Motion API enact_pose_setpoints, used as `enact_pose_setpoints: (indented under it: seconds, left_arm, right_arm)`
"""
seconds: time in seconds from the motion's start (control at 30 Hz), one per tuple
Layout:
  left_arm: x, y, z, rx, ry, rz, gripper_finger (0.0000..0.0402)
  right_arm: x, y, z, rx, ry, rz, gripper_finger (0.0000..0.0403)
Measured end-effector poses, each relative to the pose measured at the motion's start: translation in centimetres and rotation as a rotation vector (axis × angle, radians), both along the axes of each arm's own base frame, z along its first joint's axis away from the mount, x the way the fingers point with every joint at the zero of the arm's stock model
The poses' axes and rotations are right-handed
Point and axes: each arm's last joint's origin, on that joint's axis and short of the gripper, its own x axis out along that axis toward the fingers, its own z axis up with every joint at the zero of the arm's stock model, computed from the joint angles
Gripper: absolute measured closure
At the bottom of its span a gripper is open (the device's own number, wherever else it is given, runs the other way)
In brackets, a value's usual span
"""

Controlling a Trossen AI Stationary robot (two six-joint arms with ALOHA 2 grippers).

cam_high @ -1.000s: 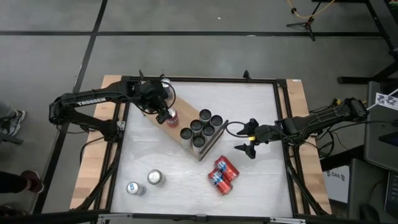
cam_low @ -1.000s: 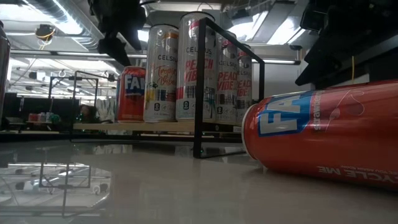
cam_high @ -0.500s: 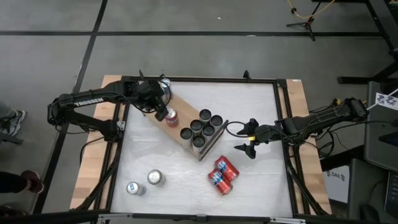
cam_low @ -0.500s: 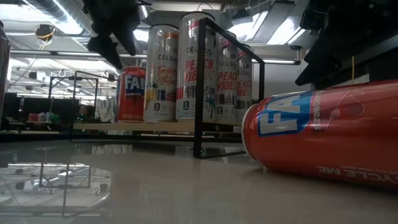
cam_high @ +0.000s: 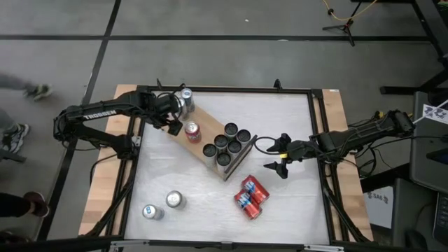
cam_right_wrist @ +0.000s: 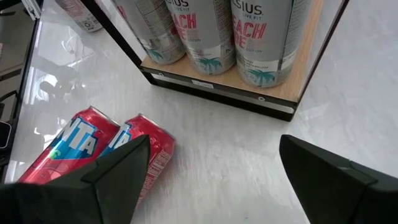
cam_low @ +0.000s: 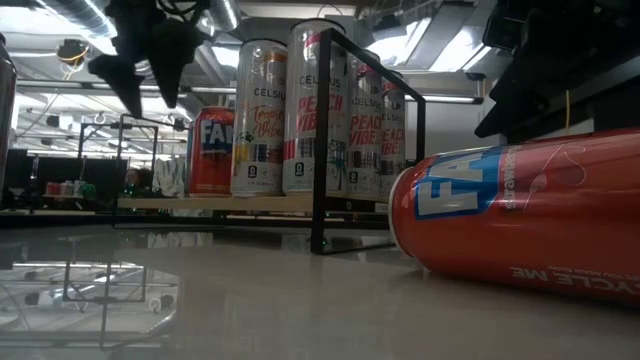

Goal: Place canned beverage on shelf
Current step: Put the left red soda can on the shelf

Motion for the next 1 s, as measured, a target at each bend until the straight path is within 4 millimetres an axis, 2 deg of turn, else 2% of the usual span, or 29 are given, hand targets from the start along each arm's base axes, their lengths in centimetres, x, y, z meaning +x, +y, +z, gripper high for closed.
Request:
enact_pose_setpoints:
  seconds: [0.27, 0.67, 1.0]
  left_arm:
    - [0.7, 0.0, -0.6, 0.083, 0.060, 0.048, 0.0066]
    - [4.2, 0.2, -3.2, 0.121, 0.127, 0.031, 0.0066]
    - [6.0, 0.6, -3.4, 0.149, 0.001, 0.034, 0.0066]
  right_arm:
    - [0.0, 0.0, 0.0, 0.000, 0.000, 0.000, 0.0049]
    - [0.0, 0.0, 0.0, 0.000, 0.000, 0.000, 0.0049]
    - [0.0, 0.0, 0.0, 0.000, 0.000, 0.000, 0.0049]
